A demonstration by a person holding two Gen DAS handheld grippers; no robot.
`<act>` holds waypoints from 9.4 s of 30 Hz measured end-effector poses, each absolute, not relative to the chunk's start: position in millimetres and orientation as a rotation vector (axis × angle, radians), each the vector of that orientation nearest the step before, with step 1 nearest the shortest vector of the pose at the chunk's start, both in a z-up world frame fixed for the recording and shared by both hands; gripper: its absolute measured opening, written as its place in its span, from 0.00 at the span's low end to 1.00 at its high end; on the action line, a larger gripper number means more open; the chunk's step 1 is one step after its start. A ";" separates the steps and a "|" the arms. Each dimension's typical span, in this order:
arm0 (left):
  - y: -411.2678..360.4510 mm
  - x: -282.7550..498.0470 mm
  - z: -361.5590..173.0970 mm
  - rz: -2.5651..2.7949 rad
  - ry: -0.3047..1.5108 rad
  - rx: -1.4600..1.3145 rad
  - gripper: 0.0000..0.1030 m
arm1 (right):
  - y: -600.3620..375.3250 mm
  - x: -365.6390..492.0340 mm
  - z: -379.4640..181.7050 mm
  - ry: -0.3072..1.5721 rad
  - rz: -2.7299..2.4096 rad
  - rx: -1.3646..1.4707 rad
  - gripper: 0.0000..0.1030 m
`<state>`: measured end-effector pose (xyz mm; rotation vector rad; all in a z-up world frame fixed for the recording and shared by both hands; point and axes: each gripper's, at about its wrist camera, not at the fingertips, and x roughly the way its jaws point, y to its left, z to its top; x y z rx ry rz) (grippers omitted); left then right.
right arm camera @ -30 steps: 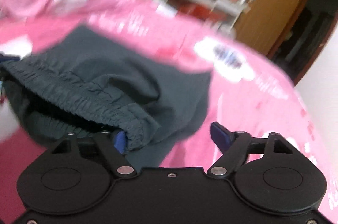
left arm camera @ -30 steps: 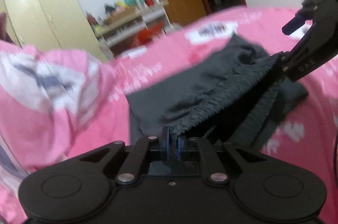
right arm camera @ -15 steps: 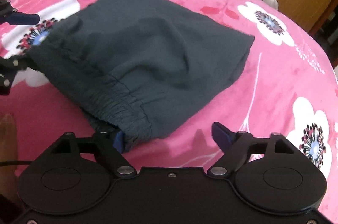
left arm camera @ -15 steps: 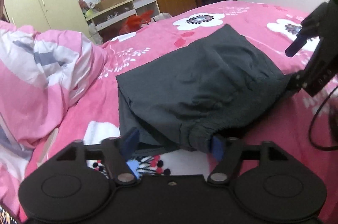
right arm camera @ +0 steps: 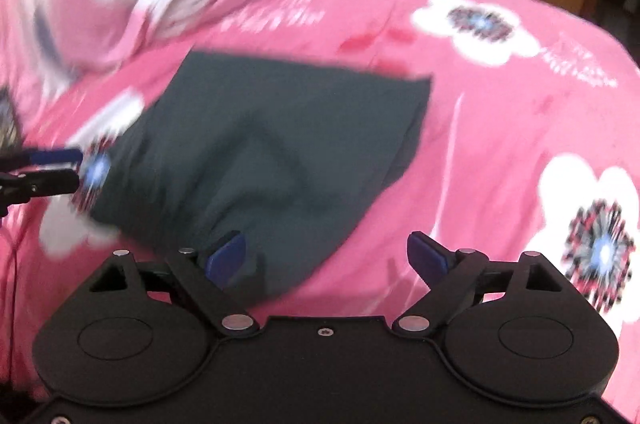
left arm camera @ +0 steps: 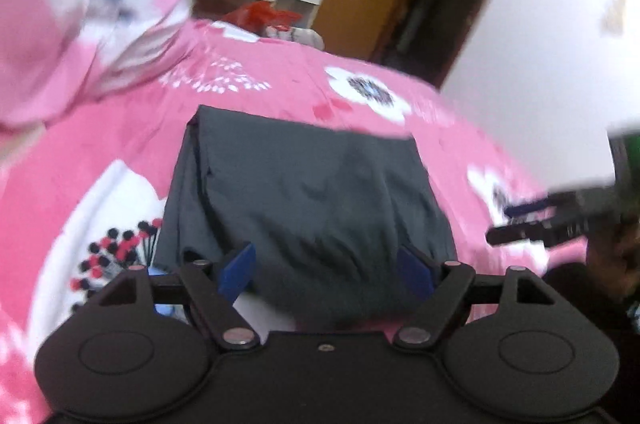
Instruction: Fold clothes
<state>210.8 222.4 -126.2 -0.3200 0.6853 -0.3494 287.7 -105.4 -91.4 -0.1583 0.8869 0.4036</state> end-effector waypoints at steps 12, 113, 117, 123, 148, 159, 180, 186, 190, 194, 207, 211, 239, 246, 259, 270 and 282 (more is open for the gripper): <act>273.1 351.4 -158.9 -0.348 0.676 -0.419 0.53 | -118.3 443.1 -137.2 0.869 0.264 0.052 0.88; 139.5 264.3 -163.1 -0.528 0.705 0.269 0.70 | 17.2 324.0 -174.0 0.903 0.515 -0.371 0.83; 168.4 254.5 -183.0 -0.537 0.721 0.193 0.72 | -5.9 308.0 -177.8 0.919 0.508 -0.371 0.84; 184.7 228.4 -151.4 -0.499 0.751 0.221 0.71 | -41.5 296.4 -166.1 1.020 0.478 -0.336 0.88; 218.8 258.8 -152.8 -0.203 0.526 0.127 0.90 | -32.6 367.8 -179.2 0.872 0.324 -0.273 1.00; 164.2 326.0 -182.0 -0.263 0.689 0.205 0.90 | -42.1 365.7 -178.8 0.864 0.323 -0.272 1.00; 151.9 363.5 -166.1 -0.302 0.820 -0.085 0.85 | -50.6 364.8 -179.3 0.850 0.367 -0.254 1.00; 161.8 367.6 -175.2 -0.197 0.821 0.121 0.90 | -50.9 364.6 -179.4 0.845 0.382 -0.265 1.00; 199.9 364.5 -169.9 -0.006 0.863 0.104 0.90 | -53.0 364.3 -178.9 0.846 0.398 -0.262 1.00; 208.7 348.1 -148.3 0.059 0.769 0.069 0.87 | -53.1 363.2 -179.2 0.841 0.402 -0.266 1.00; 115.5 408.2 -171.7 -0.197 0.773 0.253 0.93 | -54.1 362.8 -181.3 0.831 0.409 -0.263 1.00; 132.6 453.8 -170.9 -0.117 0.801 0.152 0.93 | -55.1 362.1 -181.6 0.827 0.416 -0.262 1.00; -37.5 504.6 -167.4 -0.486 0.735 0.367 0.85 | -72.7 355.4 -182.6 0.816 0.536 -0.274 1.00; -18.4 473.5 -143.1 -0.540 0.787 0.436 0.86 | -74.8 356.2 -180.5 0.822 0.560 -0.286 1.00; -85.4 452.0 -183.8 -0.491 0.349 0.837 0.88 | -79.2 351.4 -180.8 0.814 0.570 -0.288 1.00; -64.3 422.5 -200.2 -0.573 0.337 0.951 0.86 | -83.6 351.1 -179.0 0.828 0.589 -0.297 1.00; -53.3 453.3 -151.0 -0.488 0.441 0.545 0.87 | -87.7 349.8 -181.7 0.806 0.594 -0.292 1.00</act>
